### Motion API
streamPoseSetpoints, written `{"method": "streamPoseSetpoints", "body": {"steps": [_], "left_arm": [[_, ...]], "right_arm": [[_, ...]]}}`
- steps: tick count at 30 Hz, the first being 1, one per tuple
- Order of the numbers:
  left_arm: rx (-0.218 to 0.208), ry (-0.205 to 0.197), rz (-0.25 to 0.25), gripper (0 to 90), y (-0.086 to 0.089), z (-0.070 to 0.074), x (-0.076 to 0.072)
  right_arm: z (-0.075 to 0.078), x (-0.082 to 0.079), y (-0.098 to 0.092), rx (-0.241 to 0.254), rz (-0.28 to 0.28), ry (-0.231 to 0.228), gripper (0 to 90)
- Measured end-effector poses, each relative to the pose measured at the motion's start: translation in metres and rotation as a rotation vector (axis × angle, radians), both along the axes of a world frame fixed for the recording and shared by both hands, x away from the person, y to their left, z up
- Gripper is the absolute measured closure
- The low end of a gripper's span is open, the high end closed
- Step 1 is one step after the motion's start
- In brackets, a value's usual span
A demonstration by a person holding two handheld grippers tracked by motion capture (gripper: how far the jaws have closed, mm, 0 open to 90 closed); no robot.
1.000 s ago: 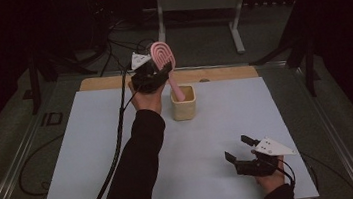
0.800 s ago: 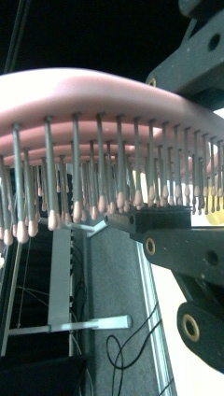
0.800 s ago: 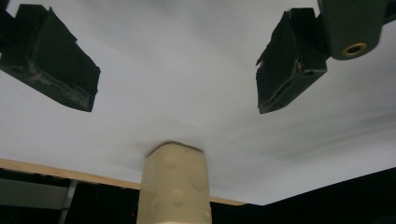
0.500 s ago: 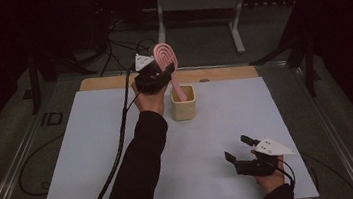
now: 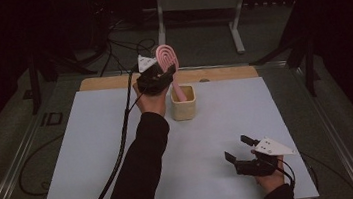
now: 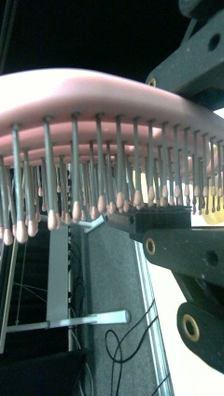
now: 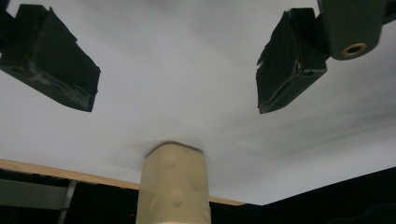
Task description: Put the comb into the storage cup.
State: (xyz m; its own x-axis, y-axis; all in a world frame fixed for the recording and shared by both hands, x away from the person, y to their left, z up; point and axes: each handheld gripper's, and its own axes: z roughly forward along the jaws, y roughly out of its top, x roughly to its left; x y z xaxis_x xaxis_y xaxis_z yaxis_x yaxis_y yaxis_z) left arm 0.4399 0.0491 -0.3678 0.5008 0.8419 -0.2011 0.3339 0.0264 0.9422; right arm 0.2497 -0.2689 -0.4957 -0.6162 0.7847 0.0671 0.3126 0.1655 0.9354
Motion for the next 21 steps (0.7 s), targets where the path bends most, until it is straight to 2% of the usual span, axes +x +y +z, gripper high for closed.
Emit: {"method": "streamPoseSetpoints", "body": {"steps": [21], "left_arm": [[0.018, 0.007, 0.008, 64.7, -0.014, -0.014, 0.001]], "right_arm": [[0.000, 0.001, 0.000, 0.003, 0.001, 0.001, 13.3]]}}
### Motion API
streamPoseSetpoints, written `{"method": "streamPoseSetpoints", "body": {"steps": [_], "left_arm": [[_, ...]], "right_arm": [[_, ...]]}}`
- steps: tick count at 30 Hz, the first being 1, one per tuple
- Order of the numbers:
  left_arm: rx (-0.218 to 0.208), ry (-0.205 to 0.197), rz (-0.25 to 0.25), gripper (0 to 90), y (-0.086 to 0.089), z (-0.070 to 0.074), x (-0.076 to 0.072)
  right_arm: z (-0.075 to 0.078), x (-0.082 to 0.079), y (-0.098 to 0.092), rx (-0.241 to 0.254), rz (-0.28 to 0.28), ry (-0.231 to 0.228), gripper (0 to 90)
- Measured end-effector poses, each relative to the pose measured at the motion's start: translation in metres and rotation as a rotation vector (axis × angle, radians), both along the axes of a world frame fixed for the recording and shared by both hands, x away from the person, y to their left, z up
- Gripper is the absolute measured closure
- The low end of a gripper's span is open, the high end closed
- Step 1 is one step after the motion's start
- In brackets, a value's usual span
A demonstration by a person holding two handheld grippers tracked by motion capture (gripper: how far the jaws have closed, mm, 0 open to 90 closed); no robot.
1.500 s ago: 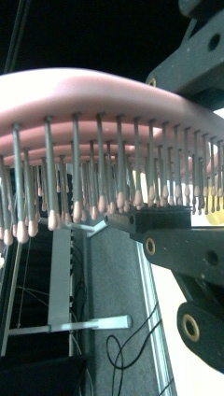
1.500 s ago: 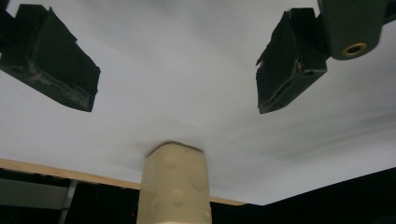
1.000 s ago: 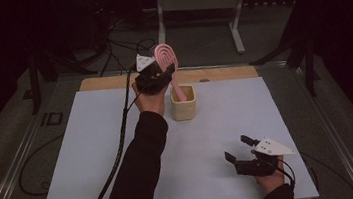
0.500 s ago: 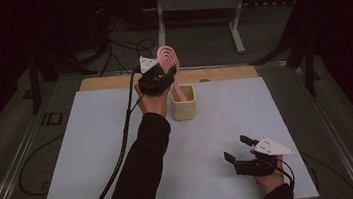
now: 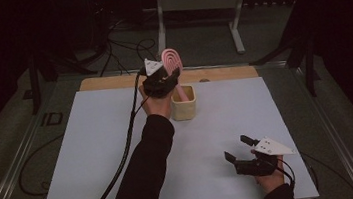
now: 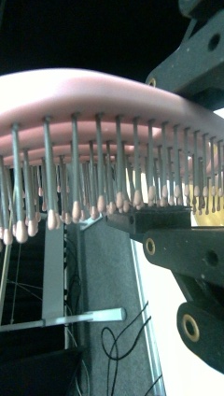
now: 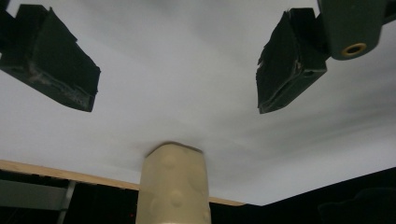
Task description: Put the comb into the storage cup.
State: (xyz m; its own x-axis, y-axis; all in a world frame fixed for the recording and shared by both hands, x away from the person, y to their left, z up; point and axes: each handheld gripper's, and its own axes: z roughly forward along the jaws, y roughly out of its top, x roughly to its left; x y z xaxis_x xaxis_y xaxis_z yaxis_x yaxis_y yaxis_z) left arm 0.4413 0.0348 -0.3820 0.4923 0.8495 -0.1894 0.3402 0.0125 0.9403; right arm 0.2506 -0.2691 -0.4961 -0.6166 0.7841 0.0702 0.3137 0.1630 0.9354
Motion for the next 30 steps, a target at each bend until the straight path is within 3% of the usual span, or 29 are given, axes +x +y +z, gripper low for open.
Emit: {"method": "streamPoseSetpoints", "body": {"steps": [30], "left_arm": [[0.020, 0.005, -0.003, 64.6, -0.017, -0.017, -0.003]], "right_arm": [[0.000, 0.000, 0.000, -0.001, 0.003, 0.004, 13.4]]}}
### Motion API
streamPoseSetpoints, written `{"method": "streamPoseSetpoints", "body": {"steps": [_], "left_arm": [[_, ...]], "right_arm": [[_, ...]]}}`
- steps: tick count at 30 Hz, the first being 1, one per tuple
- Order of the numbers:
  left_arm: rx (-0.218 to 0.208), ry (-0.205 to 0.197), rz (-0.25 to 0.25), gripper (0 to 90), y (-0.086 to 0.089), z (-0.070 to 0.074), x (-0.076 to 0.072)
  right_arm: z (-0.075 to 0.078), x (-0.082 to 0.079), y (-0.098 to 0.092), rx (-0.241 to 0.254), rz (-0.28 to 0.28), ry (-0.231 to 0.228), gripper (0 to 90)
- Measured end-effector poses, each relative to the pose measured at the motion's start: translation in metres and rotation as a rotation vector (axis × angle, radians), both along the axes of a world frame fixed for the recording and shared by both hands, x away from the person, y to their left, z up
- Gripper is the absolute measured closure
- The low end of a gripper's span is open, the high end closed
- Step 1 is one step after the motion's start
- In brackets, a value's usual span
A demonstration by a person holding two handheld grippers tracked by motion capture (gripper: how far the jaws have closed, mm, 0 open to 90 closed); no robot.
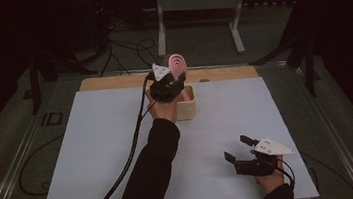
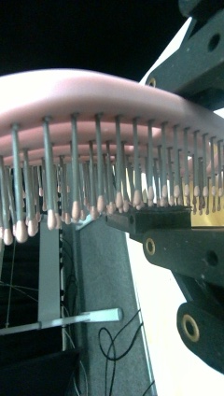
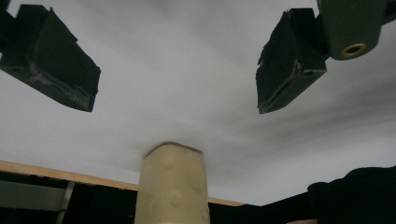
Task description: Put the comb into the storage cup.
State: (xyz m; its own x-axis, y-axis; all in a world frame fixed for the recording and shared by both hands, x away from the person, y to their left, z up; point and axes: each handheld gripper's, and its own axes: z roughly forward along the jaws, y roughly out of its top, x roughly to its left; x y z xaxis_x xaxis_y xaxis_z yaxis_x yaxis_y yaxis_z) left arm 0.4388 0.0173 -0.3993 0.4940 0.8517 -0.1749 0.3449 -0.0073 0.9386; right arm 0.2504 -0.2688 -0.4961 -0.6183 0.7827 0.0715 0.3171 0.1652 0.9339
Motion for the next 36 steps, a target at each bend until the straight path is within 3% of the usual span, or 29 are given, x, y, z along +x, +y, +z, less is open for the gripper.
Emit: {"method": "streamPoseSetpoints", "body": {"steps": [26, 36], "left_arm": [[0.025, 0.016, -0.014, 64.4, -0.007, -0.014, -0.003], [0.015, 0.046, -0.008, 64.2, -0.005, -0.024, -0.003]], "right_arm": [[-0.001, 0.001, 0.001, -0.004, 0.004, 0.001, 13.5], [-0.001, 0.001, 0.001, -0.002, 0.004, 0.004, 13.5]]}}
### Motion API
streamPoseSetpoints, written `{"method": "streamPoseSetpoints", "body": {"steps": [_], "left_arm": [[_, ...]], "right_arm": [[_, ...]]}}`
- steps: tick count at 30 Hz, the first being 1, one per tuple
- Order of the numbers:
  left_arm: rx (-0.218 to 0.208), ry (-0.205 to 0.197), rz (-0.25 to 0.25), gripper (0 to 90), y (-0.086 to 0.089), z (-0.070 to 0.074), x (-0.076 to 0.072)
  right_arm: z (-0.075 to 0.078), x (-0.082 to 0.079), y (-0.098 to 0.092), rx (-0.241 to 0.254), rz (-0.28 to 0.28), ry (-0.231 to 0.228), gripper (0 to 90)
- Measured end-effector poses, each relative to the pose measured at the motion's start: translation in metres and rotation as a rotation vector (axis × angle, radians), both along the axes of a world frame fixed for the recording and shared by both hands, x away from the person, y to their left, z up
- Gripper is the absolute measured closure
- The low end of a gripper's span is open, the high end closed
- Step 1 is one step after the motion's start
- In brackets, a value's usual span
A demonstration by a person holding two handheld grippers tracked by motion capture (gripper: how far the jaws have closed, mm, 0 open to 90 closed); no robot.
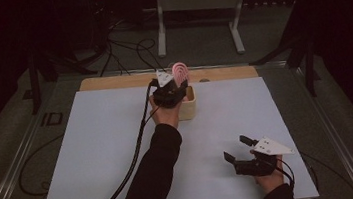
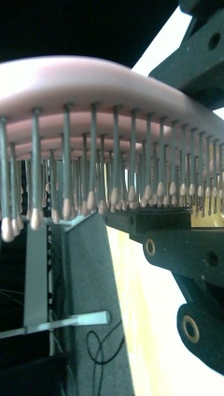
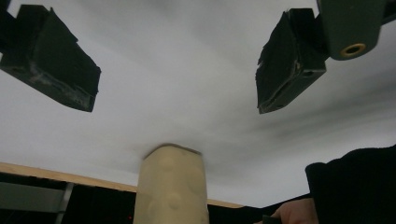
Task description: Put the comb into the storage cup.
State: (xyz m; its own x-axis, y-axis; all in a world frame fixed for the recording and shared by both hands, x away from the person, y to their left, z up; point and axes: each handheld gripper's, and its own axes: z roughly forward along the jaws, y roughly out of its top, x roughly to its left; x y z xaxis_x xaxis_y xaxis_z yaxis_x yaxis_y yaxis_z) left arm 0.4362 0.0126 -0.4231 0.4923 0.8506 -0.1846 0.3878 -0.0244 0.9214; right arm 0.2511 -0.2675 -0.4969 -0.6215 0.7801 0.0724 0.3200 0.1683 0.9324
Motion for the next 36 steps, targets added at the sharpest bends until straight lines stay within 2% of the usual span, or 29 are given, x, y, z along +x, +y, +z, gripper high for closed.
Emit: {"method": "streamPoseSetpoints", "body": {"steps": [9, 36], "left_arm": [[-0.012, 0.019, 0.009, 64.0, 0.002, -0.008, -0.002], [-0.018, 0.038, -0.012, 63.2, -0.001, -0.011, -0.001]], "right_arm": [[0.000, 0.000, 0.000, -0.003, 0.001, 0.001, 13.6], [0.000, 0.000, 0.001, -0.007, 0.001, 0.000, 13.6]]}}
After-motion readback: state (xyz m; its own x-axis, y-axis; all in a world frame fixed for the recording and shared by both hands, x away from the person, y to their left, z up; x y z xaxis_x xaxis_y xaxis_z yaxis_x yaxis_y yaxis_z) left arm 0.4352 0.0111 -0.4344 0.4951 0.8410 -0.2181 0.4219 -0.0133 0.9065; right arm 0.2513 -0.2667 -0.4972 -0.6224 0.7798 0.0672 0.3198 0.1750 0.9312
